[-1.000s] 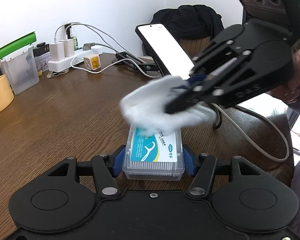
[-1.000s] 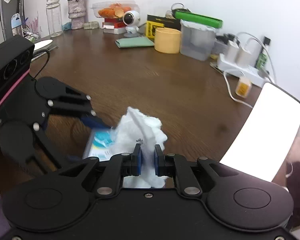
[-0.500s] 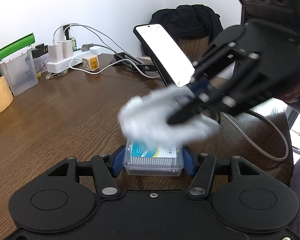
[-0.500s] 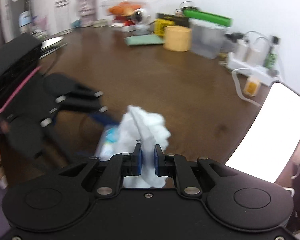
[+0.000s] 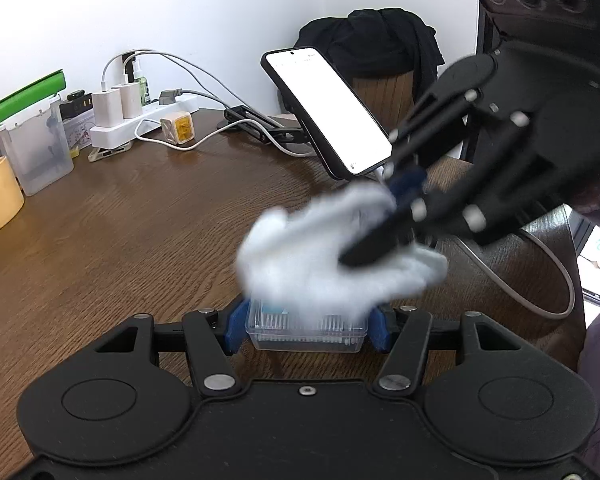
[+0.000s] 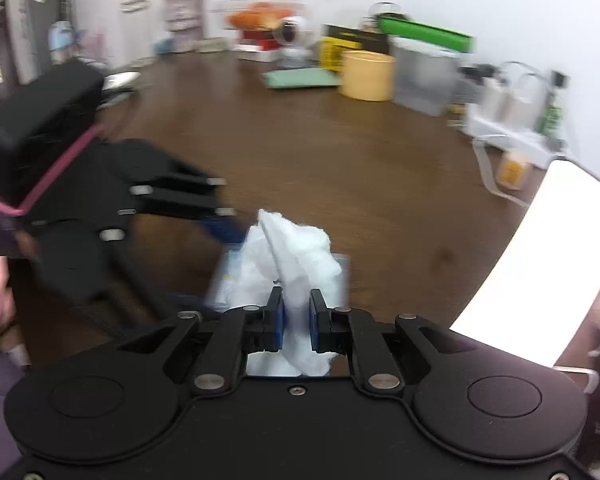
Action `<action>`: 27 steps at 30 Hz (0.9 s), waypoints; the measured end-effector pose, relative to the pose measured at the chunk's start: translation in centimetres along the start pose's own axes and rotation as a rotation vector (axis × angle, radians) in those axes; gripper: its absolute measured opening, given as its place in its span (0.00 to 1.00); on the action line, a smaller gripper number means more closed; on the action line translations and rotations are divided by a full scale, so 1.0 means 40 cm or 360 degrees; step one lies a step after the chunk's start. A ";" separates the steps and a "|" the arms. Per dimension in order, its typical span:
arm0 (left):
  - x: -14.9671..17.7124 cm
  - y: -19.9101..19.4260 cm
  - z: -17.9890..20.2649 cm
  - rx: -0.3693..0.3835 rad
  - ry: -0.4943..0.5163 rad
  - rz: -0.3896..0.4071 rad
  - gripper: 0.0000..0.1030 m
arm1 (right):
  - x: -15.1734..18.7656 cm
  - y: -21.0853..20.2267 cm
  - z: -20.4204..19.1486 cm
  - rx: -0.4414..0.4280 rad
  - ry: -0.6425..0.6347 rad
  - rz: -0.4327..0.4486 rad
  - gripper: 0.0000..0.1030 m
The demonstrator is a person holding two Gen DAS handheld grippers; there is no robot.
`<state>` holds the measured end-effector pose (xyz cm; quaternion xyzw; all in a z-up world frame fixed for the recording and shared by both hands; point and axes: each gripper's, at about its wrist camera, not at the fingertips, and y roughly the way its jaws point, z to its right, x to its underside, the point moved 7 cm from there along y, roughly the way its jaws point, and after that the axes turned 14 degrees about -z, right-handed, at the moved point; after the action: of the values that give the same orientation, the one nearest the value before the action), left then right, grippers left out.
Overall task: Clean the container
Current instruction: 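Hold the floss box in the left tool while the right tool wipes its label side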
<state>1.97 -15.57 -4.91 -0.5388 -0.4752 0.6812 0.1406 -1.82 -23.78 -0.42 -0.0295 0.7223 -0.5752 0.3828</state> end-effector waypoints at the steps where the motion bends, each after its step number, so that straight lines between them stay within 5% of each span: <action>1: 0.000 0.000 -0.001 -0.0001 -0.0001 -0.0001 0.56 | -0.008 0.008 -0.021 -0.0043 -0.0021 0.0011 0.13; 9: -0.002 0.002 -0.001 -0.0010 0.0009 0.0003 0.56 | -0.022 0.007 0.064 0.0191 0.0123 0.0055 0.16; 15: -0.005 0.006 -0.003 -0.0010 0.0009 0.0002 0.56 | -0.004 -0.001 -0.007 -0.0001 0.0024 0.0028 0.12; 19: -0.005 0.007 -0.003 -0.0012 0.0012 0.0003 0.56 | -0.050 0.023 0.004 0.0094 0.0053 0.0094 0.12; 25: -0.005 0.008 -0.002 -0.0005 0.0010 0.0003 0.56 | 0.007 -0.013 0.075 0.0188 0.0150 0.0032 0.11; 27: -0.006 0.008 0.000 -0.0009 0.0012 0.0002 0.56 | 0.014 -0.018 0.041 0.0087 0.0112 0.0030 0.11</action>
<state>2.17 -15.91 -5.02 -0.5421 -0.4762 0.6779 0.1405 -1.52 -25.63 -0.17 0.0080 0.7195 -0.5918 0.3633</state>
